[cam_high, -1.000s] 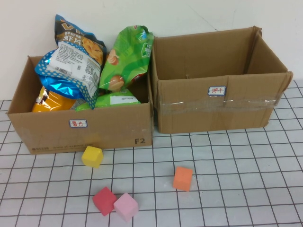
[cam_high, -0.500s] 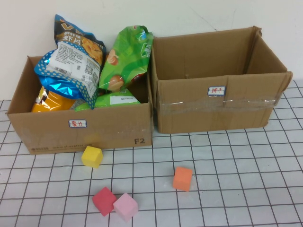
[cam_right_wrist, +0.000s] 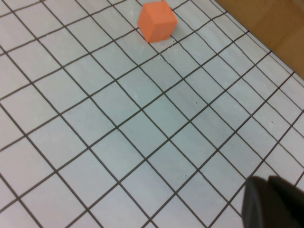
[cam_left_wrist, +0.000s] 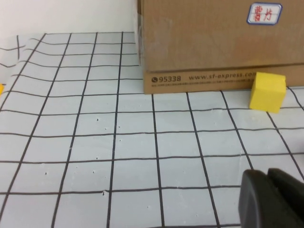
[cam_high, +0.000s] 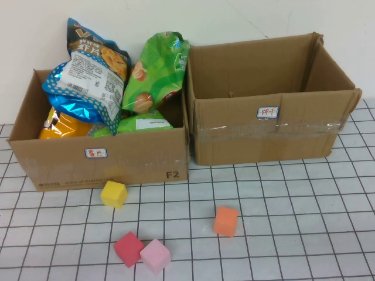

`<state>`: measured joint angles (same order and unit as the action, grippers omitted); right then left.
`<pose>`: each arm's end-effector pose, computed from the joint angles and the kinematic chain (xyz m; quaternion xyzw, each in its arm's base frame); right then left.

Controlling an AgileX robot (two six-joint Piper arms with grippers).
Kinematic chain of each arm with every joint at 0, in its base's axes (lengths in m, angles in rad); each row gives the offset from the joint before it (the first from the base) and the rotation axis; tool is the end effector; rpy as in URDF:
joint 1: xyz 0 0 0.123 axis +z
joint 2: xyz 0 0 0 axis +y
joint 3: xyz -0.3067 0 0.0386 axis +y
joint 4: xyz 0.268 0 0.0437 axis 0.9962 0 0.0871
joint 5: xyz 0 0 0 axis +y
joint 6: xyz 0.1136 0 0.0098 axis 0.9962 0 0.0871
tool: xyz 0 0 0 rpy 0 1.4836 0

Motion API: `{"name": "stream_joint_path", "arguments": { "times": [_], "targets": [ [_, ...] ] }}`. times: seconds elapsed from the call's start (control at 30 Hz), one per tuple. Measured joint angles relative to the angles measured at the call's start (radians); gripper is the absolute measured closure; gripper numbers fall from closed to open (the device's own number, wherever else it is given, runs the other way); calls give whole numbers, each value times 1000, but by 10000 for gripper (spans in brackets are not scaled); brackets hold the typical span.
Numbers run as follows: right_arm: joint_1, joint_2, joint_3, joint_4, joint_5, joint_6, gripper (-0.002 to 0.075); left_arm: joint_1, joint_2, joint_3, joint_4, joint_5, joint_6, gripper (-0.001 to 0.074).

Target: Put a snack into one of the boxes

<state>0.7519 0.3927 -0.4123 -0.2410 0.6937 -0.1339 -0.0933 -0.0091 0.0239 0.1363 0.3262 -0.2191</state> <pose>0.0799 0.0509 0.2638 -0.4158 0.7712 0.0365 0.4806 0.0720 -0.0017 0.1701 -0.0120 0.7899 -0.0389 0.6119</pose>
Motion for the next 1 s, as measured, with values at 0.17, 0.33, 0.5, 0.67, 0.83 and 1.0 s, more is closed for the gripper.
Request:
{"name": "stream_joint_path", "arguments": {
  "times": [0.17,0.33,0.5,0.67,0.83,1.0],
  "targets": [
    [0,0,0,1,0,0,725,0,0,-2,-52,11,77,736],
    [0,0,0,2,0,0,725,0,0,-2,-88,11,105,736],
    [0,0,0,2,0,0,725,-22,0,-2,-94,11,92,736],
    [0,0,0,2,0,0,725,-38,0,-2,-104,11,68,736],
    [0,0,0,2,0,0,725,-38,0,-2,-118,11,64,736],
    [0,0,0,2,0,0,725,-38,0,-2,-136,11,95,736]
  ]
}}
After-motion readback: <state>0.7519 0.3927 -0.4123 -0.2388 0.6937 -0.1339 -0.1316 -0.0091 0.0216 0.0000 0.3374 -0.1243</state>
